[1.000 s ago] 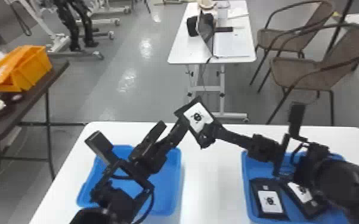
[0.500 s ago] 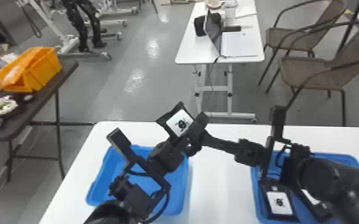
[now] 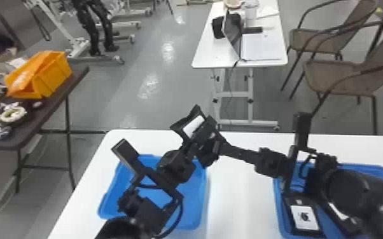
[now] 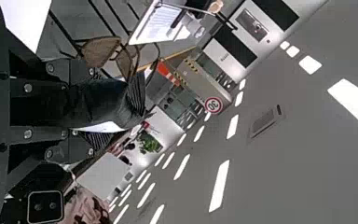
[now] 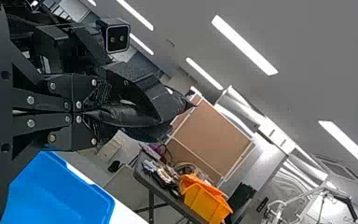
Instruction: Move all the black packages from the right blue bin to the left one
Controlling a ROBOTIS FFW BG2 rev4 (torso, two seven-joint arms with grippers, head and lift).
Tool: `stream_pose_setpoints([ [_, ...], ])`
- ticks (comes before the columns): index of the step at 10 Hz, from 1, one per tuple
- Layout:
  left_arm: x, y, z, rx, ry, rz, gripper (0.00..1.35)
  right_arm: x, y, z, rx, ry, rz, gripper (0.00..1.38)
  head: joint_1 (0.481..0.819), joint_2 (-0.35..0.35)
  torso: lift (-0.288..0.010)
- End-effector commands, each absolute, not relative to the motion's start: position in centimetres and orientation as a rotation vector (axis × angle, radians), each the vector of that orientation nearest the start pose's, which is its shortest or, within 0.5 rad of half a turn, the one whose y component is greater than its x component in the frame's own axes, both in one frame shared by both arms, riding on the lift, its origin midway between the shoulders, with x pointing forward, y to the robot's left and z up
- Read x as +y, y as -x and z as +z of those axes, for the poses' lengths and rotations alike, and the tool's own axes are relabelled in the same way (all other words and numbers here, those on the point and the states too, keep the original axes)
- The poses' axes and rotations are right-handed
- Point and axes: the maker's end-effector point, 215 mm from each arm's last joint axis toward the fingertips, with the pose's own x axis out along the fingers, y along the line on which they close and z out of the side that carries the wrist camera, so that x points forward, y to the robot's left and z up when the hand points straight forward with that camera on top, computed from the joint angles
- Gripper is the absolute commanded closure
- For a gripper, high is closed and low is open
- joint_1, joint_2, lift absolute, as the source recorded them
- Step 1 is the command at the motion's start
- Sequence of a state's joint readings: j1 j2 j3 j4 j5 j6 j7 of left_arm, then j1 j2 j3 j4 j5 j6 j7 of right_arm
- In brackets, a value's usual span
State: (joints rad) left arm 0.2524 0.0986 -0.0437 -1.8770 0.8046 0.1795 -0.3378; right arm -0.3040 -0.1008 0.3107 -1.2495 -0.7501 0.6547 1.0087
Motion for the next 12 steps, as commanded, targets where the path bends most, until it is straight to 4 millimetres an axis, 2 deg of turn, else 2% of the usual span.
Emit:
stream_pose_setpoints([
  [1,13.7,-49.8,-30.5,0.018,0.725,-0.463,1.22,6.4,-46.9,-34.7,0.48,-0.835,1.343,1.3,0.695,0.223,-0.041],
  [2,13.7,-49.8,-30.5,0.018,0.724,-0.462,1.22,6.3,-47.1,-34.8,0.481,-0.832,1.337,1.2,0.695,0.226,-0.041],
  [3,13.9,-49.8,-30.5,0.011,0.723,-0.457,1.22,6.3,-47.0,-35.0,0.484,-0.83,1.333,0.61,0.695,0.226,-0.041],
  [4,14.9,-49.8,-30.6,-0.002,0.707,-0.434,1.22,5.5,-47.3,-35.5,0.481,-0.801,1.307,0.09,0.695,0.227,-0.041],
  [5,17.3,-49.9,-31.2,-0.009,0.627,-0.385,1.22,3.3,-48.4,-36.4,0.467,-0.749,1.219,0.04,0.695,0.229,-0.041],
  [6,20.2,-49.5,-33.1,0.009,0.501,-0.316,1.22,0.1,-49.3,-38.0,0.459,-0.684,1.094,0.16,0.695,0.229,-0.041],
  [8,25.2,-47.2,-38.6,0.126,0.194,-0.192,1.22,-7.2,-50.5,-40.2,0.436,-0.498,0.84,0.27,0.695,0.22,-0.041],
  [9,26.7,-45.8,-41.2,0.192,0.082,-0.16,1.22,-9.6,-50.5,-40.6,0.424,-0.443,0.756,0.28,0.695,0.208,-0.041],
  [10,27.6,-44.9,-42.5,0.233,-0.04,-0.148,1.22,-10.8,-50.3,-40.9,0.421,-0.427,0.717,0.28,0.695,0.197,-0.041],
  [12,28.3,-44.4,-44.0,0.287,-0.249,-0.149,1.22,-11.5,-50.4,-41.1,0.42,-0.348,0.685,0.28,0.695,0.194,-0.041],
])
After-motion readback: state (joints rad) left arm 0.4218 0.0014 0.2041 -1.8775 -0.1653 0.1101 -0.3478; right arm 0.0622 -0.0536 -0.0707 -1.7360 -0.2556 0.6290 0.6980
